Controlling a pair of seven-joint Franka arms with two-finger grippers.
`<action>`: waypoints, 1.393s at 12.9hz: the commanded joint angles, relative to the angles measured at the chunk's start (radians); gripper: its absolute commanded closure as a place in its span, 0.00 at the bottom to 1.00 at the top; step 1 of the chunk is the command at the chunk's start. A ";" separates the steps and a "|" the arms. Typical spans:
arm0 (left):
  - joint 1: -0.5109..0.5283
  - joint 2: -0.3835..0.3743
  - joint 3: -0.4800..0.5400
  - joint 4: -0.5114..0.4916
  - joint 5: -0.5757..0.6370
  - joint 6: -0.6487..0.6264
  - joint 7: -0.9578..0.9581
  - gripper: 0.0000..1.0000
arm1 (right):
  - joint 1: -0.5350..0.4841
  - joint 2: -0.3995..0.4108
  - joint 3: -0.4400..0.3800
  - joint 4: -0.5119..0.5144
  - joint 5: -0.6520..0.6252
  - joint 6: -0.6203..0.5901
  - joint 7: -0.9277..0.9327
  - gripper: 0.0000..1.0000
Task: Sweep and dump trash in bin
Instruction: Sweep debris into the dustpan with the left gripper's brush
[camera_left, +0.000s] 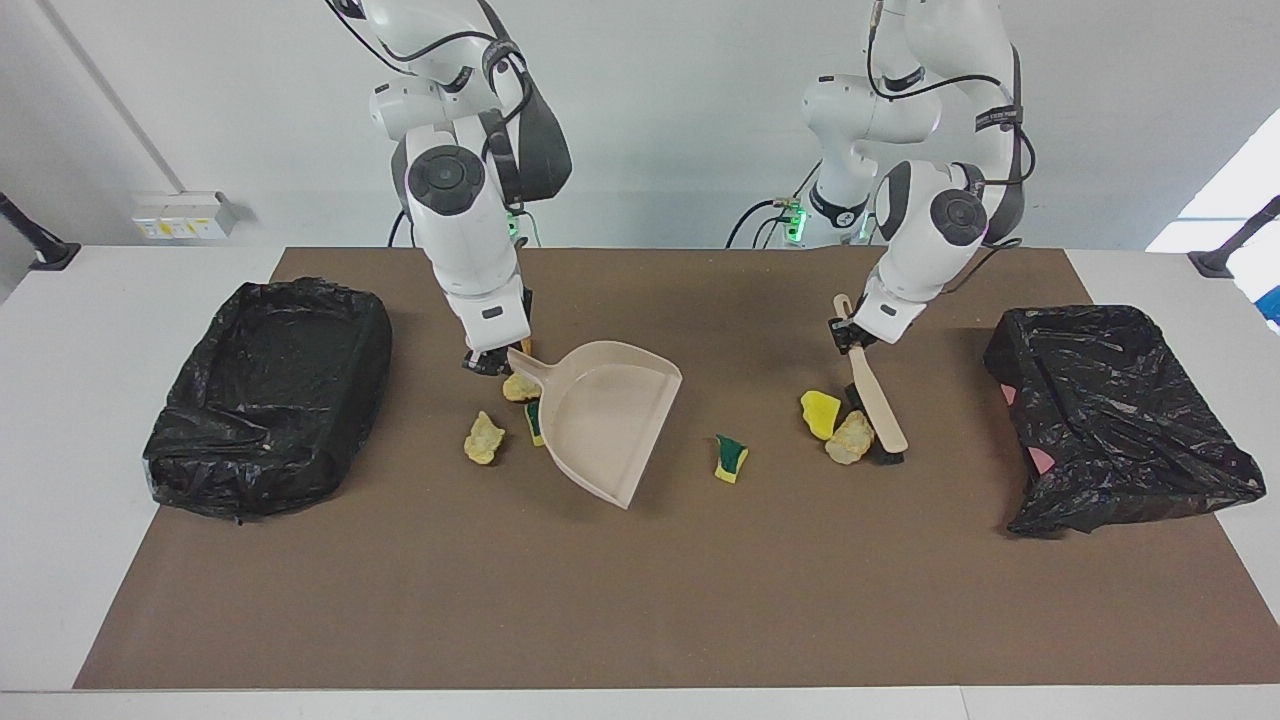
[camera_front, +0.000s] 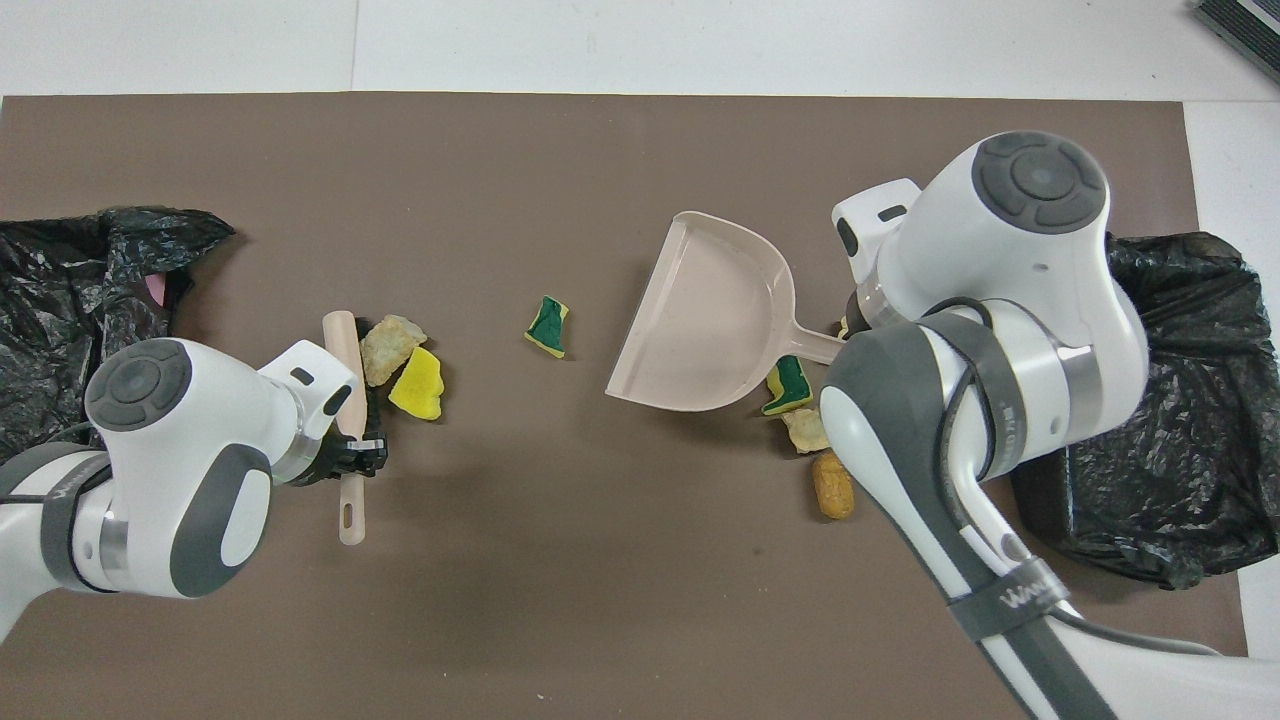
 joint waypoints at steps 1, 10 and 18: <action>-0.041 -0.003 0.011 -0.015 0.005 0.022 -0.023 1.00 | 0.055 0.061 0.009 -0.035 -0.049 0.086 -0.081 1.00; -0.216 0.057 0.002 -0.009 -0.013 0.163 0.014 1.00 | 0.173 0.147 0.010 -0.035 -0.040 0.214 0.051 1.00; -0.441 0.061 0.008 0.072 -0.107 0.147 0.020 1.00 | 0.179 0.147 0.010 -0.037 -0.038 0.225 0.111 1.00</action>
